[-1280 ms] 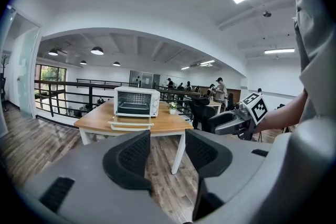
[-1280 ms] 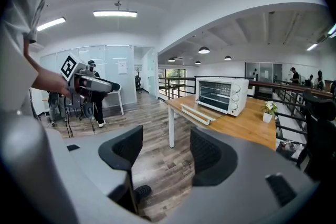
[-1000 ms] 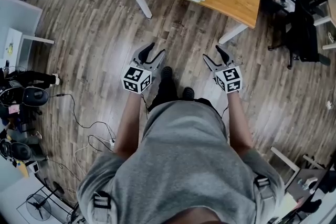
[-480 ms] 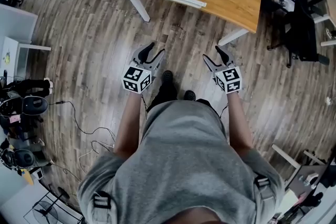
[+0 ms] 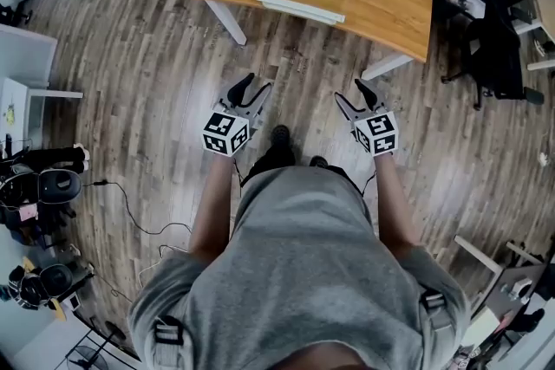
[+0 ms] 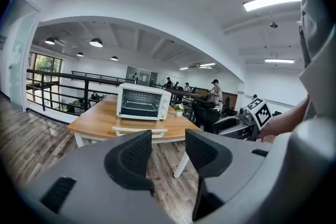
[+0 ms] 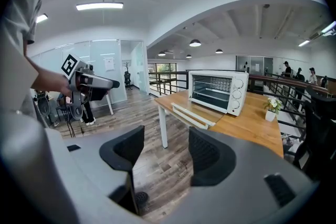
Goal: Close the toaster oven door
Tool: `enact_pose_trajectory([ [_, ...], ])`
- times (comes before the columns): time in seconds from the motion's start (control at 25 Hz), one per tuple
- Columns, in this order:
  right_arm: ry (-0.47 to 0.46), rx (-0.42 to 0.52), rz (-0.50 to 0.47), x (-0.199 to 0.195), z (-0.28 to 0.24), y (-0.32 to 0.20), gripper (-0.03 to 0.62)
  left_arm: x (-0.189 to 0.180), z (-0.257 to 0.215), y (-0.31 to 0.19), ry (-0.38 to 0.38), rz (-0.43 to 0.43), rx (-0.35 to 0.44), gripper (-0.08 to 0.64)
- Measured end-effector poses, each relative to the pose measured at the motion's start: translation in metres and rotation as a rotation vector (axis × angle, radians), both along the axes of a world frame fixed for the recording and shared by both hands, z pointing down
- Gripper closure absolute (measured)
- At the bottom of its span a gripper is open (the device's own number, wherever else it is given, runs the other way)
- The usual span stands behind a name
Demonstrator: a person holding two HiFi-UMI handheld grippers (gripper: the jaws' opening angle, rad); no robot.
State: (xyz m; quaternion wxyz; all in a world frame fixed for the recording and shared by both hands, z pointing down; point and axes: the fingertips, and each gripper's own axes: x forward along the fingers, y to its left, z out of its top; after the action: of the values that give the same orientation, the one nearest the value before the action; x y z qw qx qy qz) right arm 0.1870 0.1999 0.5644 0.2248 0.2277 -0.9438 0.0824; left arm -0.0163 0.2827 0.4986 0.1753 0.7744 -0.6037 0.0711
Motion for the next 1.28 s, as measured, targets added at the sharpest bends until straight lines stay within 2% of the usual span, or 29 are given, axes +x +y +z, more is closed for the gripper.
enact_pose_trajectory([
  [0.8, 0.018, -0.020, 0.134, -0.062, 0.018, -0.013, 0.329, -0.078, 0.013, -0.041, 0.027, 0.104, -0.012, 0.350],
  [1.28, 0.037, -0.034, 0.161, -0.075, 0.027, -0.032, 0.331, -0.093, 0.026, -0.064, 0.038, 0.130, -0.036, 0.351],
])
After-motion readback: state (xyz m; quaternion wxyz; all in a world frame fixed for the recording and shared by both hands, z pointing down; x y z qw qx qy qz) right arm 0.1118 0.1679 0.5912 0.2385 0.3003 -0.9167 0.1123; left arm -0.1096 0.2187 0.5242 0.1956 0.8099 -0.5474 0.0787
